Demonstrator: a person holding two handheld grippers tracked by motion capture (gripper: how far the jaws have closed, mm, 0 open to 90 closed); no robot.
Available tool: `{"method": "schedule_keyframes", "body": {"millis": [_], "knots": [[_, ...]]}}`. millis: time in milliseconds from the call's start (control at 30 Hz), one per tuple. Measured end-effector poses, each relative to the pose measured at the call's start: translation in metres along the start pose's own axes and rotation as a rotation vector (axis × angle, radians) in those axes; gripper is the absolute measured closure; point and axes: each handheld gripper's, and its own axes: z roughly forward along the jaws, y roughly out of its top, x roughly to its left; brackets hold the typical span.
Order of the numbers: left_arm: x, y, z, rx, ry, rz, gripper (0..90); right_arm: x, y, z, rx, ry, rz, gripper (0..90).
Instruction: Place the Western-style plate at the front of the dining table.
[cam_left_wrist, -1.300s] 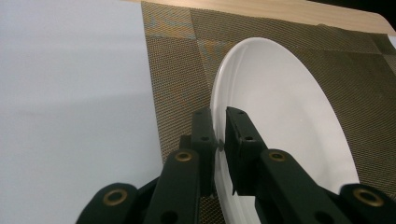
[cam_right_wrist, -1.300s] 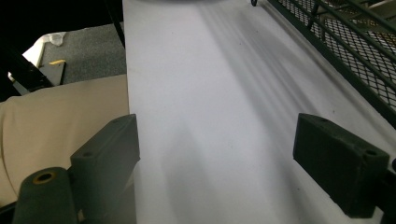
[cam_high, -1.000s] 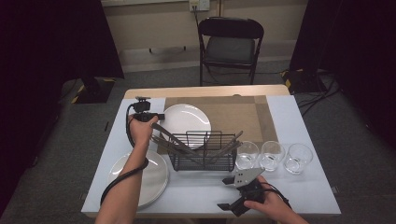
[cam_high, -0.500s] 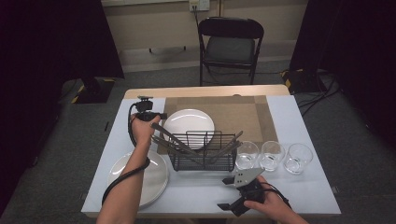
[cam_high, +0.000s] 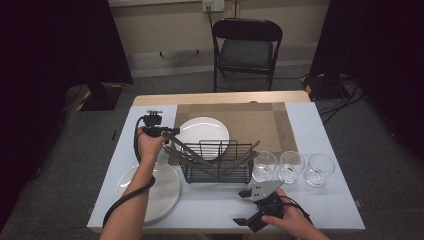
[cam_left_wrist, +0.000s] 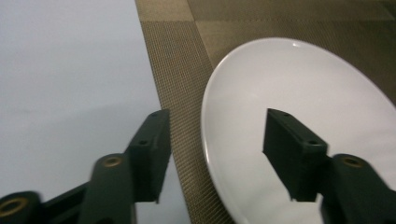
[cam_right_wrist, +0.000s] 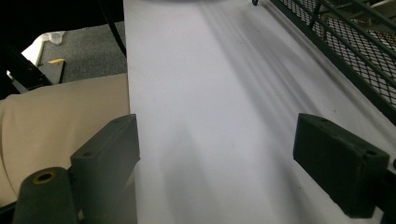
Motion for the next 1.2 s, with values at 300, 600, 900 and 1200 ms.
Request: {"method": "schedule_keyframes", "body": {"millis": [300, 600, 900, 1200], "knots": [[0.004, -0.021, -0.006, 0.044, -0.038, 0.029, 24.7, 0.003, 0.002, 0.002, 0.004, 0.002, -0.018, 13.6], [-0.002, -0.034, -0.005, 0.099, -0.051, 0.134, 23.0, 0.007, 0.003, 0.001, 0.004, -0.001, -0.034, 13.6], [-0.013, -0.035, 0.006, 0.108, -0.064, 0.158, 22.7, 0.007, 0.002, -0.001, 0.001, -0.003, -0.034, 13.6], [-0.024, -0.034, 0.010, 0.118, -0.075, 0.196, 23.0, 0.007, 0.001, -0.003, -0.010, -0.006, -0.034, 13.6]]}}
